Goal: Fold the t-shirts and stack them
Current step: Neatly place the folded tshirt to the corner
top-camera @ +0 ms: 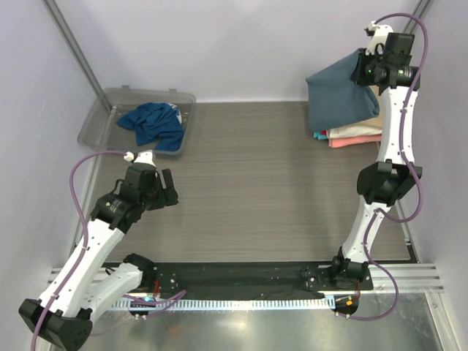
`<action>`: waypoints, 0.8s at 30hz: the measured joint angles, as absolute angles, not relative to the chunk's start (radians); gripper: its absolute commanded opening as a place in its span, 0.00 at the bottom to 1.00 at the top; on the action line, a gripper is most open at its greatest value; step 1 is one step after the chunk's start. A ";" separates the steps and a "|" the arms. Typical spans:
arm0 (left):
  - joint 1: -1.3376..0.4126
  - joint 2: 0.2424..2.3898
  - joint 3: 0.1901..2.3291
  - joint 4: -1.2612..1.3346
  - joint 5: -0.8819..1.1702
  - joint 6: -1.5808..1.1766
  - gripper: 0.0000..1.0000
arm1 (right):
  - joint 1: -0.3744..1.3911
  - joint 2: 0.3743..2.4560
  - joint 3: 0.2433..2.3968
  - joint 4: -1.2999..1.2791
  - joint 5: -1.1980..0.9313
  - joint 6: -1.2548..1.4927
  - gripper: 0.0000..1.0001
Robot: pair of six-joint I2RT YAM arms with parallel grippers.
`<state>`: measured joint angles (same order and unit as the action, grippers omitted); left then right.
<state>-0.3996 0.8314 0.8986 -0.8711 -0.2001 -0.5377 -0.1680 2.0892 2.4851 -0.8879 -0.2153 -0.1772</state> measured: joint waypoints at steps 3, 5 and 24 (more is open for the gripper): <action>-0.400 0.840 0.899 -0.871 -0.200 -0.538 0.76 | -0.200 2.113 2.491 -0.883 -0.242 -0.171 0.01; -0.400 0.844 0.899 -0.871 -0.201 -0.538 0.76 | -0.221 2.135 2.508 -0.879 -0.258 -0.165 0.01; -0.400 0.889 0.895 -0.871 -0.202 -0.538 0.74 | -0.336 2.326 2.520 -0.627 -0.273 -0.165 0.01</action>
